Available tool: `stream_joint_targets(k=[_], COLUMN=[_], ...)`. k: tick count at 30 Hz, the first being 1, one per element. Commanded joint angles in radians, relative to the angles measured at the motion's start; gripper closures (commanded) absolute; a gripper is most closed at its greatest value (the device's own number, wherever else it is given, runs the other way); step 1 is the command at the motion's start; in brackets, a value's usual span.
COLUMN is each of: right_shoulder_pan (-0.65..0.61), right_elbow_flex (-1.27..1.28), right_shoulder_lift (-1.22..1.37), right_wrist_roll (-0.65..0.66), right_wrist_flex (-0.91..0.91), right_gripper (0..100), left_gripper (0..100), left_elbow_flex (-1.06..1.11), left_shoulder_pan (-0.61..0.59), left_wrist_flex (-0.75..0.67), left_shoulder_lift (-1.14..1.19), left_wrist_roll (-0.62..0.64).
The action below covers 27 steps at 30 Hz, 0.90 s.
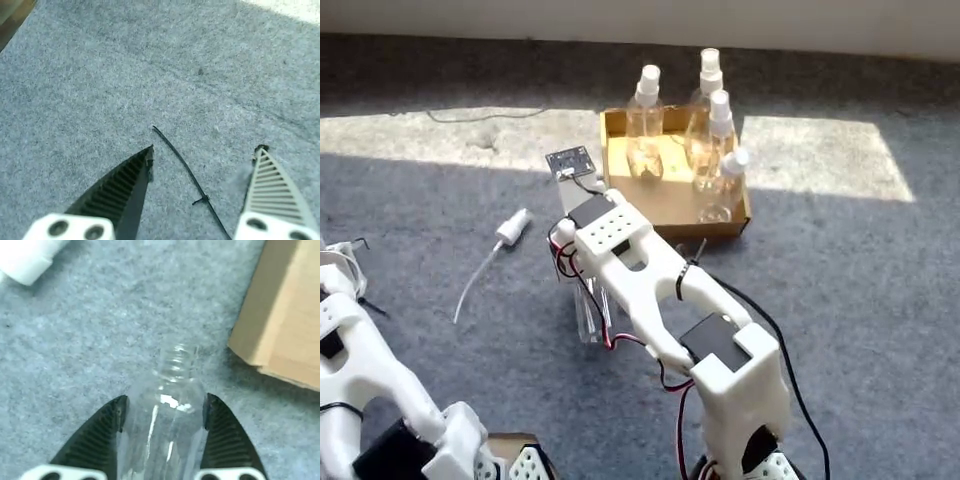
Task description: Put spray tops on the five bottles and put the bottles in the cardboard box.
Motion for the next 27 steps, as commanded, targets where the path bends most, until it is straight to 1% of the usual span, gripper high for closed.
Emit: stream_joint_targets(k=[1, 4, 7, 10, 12, 13, 14, 16, 19, 21, 23, 25, 27], right_shoulder_pan=[-0.005, -0.007, 0.002, 0.038, 0.087, 0.119, 0.157, 0.245, 0.351, 0.381, 0.390, 0.390, 0.390], right_elbow_flex=[0.059, 0.110, 0.162, 0.213, 0.242, 0.254, 0.271, 0.328, 0.478, 0.621, 0.774, 0.915, 1.036], right_shoulder_lift=[-0.027, -0.113, -0.277, -0.472, -0.591, -0.644, -0.693, -0.785, -0.915, -1.006, -1.109, -1.198, -1.265], right_wrist_roll=[0.044, 0.097, 0.152, 0.221, 0.295, 0.334, 0.379, 0.485, 0.620, 0.661, 0.672, 0.675, 0.671], right_wrist_flex=[0.016, 0.022, 0.073, 0.162, 0.239, 0.277, 0.312, 0.364, 0.357, 0.285, 0.185, 0.104, 0.058], right_gripper=[97.9, 99.5, 99.5, 99.5, 99.5, 99.5, 99.5, 99.5, 99.5, 99.5, 99.5, 99.5, 99.5], left_gripper=[71, 71, 71, 71, 71, 71, 71, 71, 71, 71, 71, 71, 71], left_elbow_flex=[-0.033, -0.036, -0.036, -0.038, -0.042, -0.054, -0.079, -0.143, -0.283, -0.380, -0.469, -0.547, -0.633], left_shoulder_pan=[0.001, 0.001, 0.001, 0.001, 0.027, 0.045, 0.071, 0.134, 0.257, 0.363, 0.481, 0.588, 0.662], left_wrist_flex=[-0.017, -0.017, -0.017, -0.011, -0.005, 0.029, 0.092, 0.256, 0.483, 0.609, 0.713, 0.792, 0.852], left_shoulder_lift=[-0.002, 0.002, 0.002, 0.004, 0.004, 0.005, 0.007, 0.010, 0.008, 0.008, 0.010, 0.028, 0.094], left_wrist_roll=[-0.008, -0.008, -0.008, -0.008, -0.043, -0.071, -0.094, -0.109, -0.110, -0.110, -0.107, -0.107, -0.106])
